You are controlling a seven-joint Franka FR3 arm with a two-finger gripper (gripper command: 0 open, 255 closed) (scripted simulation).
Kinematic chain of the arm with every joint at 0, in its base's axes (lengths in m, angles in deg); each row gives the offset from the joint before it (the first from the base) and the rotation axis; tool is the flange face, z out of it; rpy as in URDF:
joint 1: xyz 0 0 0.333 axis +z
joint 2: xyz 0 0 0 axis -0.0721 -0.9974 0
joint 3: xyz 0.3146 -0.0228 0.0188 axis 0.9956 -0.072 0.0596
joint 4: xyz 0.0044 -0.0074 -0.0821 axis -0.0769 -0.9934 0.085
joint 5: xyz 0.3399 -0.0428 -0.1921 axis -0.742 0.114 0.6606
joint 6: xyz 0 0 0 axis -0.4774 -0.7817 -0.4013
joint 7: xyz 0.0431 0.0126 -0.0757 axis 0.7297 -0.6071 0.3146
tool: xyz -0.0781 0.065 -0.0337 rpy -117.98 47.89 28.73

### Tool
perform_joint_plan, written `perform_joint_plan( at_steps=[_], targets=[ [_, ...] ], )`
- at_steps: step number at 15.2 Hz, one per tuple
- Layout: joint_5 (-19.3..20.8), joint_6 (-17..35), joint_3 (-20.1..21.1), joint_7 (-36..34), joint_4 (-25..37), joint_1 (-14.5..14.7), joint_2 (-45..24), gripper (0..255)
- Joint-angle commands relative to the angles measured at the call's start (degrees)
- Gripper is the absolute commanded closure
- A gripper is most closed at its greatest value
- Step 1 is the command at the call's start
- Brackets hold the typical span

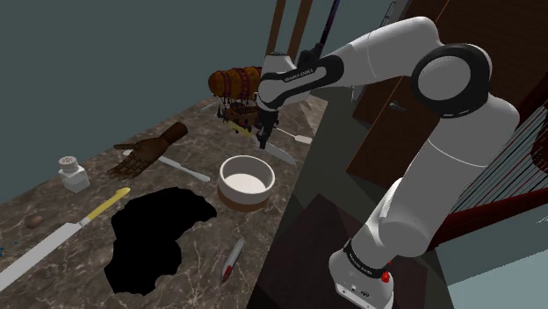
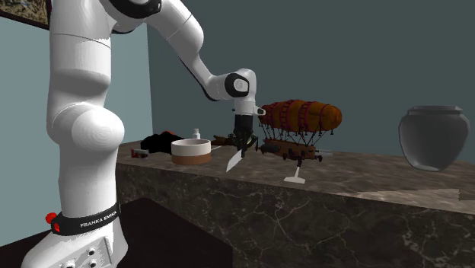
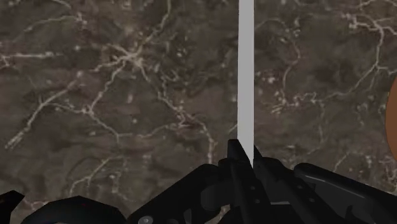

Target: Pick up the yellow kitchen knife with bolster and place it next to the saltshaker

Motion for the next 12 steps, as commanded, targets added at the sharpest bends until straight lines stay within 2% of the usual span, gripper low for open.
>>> perform_joint_plan(
  at_steps=[1, 12],
  targets=[
    [0.2, -1.5, 0.0, -0.2, 0.6, 0.1, 0.9, 255],
    [0.8, -9.7, 0.1, -0.5, 5.0, 0.2, 4.7, 255]
  ],
)
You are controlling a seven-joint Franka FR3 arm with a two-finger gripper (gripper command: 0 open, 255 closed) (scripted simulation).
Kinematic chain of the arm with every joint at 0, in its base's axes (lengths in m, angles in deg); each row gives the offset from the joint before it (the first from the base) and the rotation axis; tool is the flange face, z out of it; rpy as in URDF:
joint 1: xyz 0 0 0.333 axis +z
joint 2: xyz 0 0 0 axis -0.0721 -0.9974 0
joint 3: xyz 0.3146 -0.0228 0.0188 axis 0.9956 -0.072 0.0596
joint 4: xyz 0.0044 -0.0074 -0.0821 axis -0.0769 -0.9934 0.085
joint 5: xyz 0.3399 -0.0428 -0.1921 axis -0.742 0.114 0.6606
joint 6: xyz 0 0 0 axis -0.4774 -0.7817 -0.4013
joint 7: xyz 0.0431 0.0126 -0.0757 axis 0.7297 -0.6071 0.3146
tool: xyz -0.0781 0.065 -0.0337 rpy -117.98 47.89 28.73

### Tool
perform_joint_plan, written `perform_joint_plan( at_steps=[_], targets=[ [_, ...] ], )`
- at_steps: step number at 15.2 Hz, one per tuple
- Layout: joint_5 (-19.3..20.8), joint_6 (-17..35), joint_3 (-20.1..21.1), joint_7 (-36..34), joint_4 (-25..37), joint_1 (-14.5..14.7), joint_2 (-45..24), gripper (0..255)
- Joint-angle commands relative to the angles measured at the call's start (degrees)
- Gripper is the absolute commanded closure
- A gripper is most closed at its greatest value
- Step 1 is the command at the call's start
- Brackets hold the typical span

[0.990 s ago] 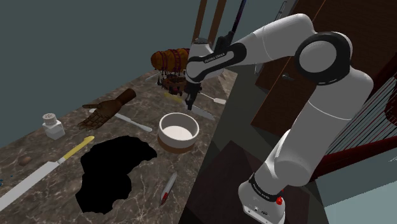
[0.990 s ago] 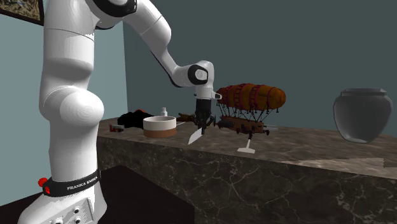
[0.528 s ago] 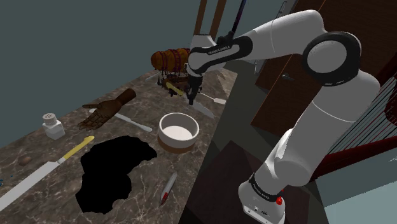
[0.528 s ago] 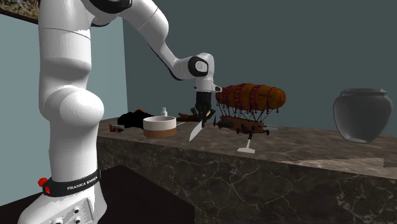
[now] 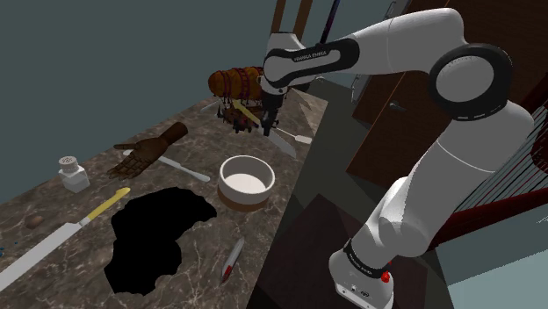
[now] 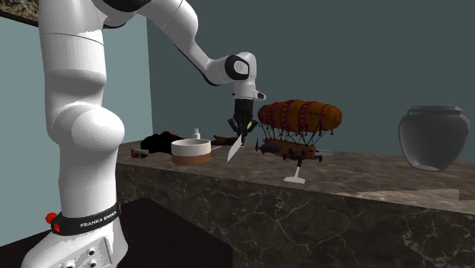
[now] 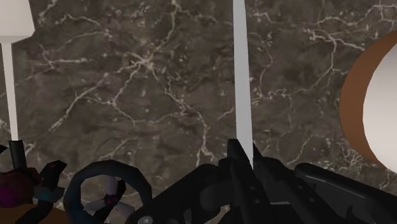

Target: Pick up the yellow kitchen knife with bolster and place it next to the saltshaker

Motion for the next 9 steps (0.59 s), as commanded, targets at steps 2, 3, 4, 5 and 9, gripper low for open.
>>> perform_joint_plan(
  at_steps=[2, 3, 4, 5, 9],
  targets=[
    [0.1, -2.3, 0.1, -0.2, 1.6, 0.1, 0.8, 255],
    [0.1, -3.1, 0.1, -0.2, 2.1, 0.1, 1.0, 255],
    [0.2, -3.8, 0.1, -0.2, 2.6, 0.1, 1.2, 255],
    [0.2, -4.6, 0.1, -0.2, 3.1, 0.1, 1.5, 255],
    [0.3, -7.6, 0.2, -0.3, 5.4, 0.1, 2.3, 255]
  ],
)
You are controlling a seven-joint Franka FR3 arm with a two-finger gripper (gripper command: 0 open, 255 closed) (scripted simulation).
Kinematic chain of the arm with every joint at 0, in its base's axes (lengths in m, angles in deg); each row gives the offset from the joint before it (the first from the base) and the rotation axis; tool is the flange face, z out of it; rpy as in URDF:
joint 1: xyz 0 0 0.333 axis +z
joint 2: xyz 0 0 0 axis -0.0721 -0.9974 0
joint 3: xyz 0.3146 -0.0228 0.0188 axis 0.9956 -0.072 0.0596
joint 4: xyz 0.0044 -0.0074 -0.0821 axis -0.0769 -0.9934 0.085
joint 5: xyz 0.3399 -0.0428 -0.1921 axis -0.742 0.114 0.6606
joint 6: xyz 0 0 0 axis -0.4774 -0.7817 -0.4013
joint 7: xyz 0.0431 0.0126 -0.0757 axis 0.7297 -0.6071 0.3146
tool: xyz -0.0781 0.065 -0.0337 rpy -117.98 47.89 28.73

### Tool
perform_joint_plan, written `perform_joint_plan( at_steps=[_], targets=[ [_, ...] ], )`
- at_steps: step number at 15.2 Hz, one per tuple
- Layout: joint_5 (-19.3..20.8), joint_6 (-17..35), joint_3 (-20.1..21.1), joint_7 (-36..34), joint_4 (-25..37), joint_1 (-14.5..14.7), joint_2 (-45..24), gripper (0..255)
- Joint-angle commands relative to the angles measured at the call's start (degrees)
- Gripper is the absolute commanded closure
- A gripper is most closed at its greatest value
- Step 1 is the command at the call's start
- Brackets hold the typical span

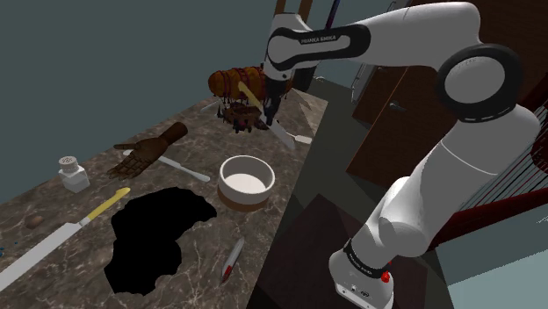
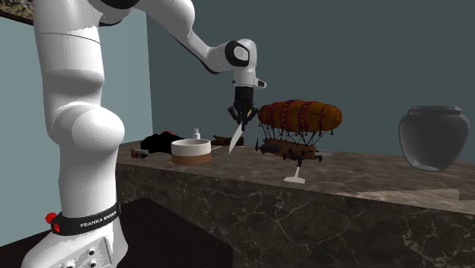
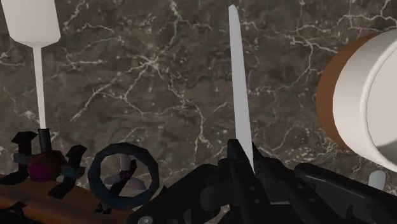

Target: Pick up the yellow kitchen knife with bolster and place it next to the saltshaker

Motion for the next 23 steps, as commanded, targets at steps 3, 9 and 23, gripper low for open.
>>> perform_joint_plan(
  at_steps=[3, 9, 23],
  targets=[
    [0.1, -2.9, 0.1, -0.1, 2.2, 0.1, 0.7, 255],
    [-0.6, -5.2, 2.2, -4.0, 5.0, 2.1, 0.1, 255],
    [-2.6, -7.8, 10.8, -21.0, 17.8, 11.0, -10.2, 255]
  ],
)
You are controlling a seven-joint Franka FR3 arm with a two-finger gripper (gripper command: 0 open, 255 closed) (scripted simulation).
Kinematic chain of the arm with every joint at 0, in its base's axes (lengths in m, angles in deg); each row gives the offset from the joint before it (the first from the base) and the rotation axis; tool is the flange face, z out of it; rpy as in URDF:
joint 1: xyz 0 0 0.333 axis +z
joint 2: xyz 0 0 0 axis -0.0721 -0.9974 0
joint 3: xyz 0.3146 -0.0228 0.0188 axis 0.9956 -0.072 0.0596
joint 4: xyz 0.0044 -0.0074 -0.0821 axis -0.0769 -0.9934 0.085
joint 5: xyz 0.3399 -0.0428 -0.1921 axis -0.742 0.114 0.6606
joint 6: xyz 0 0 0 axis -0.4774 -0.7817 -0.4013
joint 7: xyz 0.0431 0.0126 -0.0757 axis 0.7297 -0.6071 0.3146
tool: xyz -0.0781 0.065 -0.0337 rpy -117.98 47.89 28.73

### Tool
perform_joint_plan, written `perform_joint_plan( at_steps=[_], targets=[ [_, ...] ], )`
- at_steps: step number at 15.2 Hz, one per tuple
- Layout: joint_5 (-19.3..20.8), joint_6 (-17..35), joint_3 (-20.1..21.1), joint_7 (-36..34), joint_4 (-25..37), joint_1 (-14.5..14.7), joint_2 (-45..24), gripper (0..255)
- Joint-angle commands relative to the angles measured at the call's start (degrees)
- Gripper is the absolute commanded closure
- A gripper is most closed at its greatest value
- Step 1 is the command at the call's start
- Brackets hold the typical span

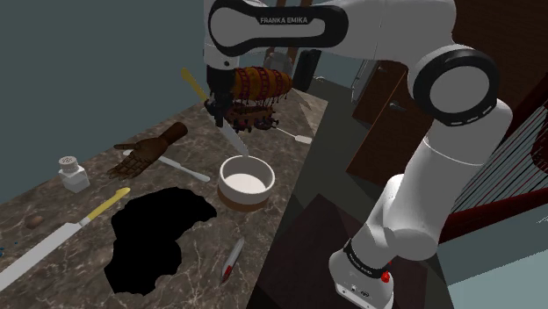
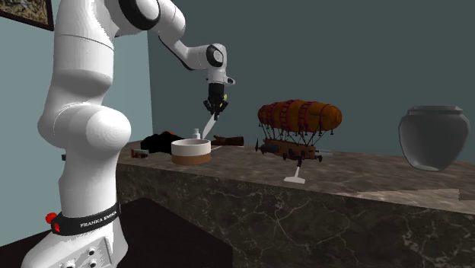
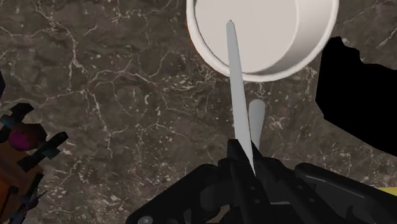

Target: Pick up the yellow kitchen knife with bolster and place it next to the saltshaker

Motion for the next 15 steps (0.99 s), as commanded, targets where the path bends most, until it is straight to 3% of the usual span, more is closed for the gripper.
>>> perform_joint_plan(
  at_steps=[1, 8, 14, 15],
  targets=[
    [-0.1, -0.9, 1.0, -2.4, 3.2, 1.3, -2.3, 255],
    [0.4, -4.5, 4.0, -10.1, 16.4, 6.1, -11.8, 255],
    [1.3, -9.8, 5.6, -15.8, 32.5, 10.6, -22.5, 255],
    [1.3, -8.9, 5.6, -15.8, 31.5, 10.6, -22.4, 255]
  ],
)
